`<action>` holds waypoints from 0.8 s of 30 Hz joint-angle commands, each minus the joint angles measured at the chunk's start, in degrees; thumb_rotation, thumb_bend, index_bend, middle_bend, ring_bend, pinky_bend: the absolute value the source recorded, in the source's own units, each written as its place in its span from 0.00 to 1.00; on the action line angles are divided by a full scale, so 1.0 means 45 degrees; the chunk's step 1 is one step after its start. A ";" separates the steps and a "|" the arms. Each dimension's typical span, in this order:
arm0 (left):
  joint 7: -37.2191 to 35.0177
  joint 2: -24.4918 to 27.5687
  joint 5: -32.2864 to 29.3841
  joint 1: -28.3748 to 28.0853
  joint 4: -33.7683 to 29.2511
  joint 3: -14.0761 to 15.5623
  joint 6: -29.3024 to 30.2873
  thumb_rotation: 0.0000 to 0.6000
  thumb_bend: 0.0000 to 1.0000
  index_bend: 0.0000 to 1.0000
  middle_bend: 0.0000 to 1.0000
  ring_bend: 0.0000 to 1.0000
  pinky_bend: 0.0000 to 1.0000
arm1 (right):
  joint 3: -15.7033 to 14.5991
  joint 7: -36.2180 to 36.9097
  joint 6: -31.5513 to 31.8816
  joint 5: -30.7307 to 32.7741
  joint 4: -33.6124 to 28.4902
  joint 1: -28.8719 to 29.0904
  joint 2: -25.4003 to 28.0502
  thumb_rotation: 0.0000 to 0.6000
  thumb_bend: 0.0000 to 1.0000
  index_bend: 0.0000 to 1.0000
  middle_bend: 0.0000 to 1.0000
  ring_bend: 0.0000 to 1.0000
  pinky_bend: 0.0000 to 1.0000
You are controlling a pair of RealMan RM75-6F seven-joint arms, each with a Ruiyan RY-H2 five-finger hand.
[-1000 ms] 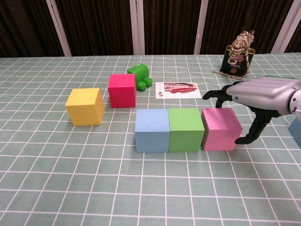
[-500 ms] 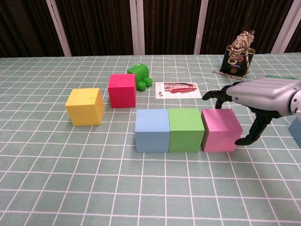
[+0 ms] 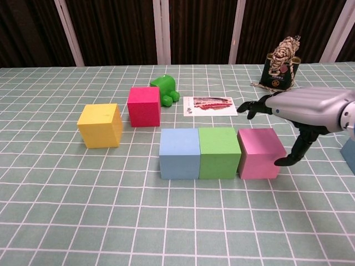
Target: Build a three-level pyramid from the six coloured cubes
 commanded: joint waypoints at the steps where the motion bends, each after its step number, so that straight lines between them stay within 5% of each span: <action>1: 0.0008 -0.0001 -0.0012 -0.0004 0.0008 0.0002 -0.0019 1.00 0.09 0.00 0.06 0.00 0.03 | -0.0017 0.0017 0.0047 -0.0037 0.0002 -0.0038 0.0038 1.00 0.24 0.00 0.08 0.00 0.00; 11: 0.0054 0.0004 -0.0021 0.0010 -0.0007 0.0035 -0.0050 1.00 0.09 0.00 0.06 0.00 0.03 | -0.0232 0.0283 0.0781 -0.0489 -0.1067 -0.0615 0.1276 1.00 0.24 0.00 0.02 0.00 0.00; 24: 0.0240 -0.0014 0.0025 0.0052 0.0004 0.0076 -0.0009 1.00 0.09 0.00 0.06 0.00 0.03 | -0.1276 0.2869 0.2840 -0.3530 -0.2353 -0.2974 0.4172 1.00 0.24 0.00 0.02 0.00 0.00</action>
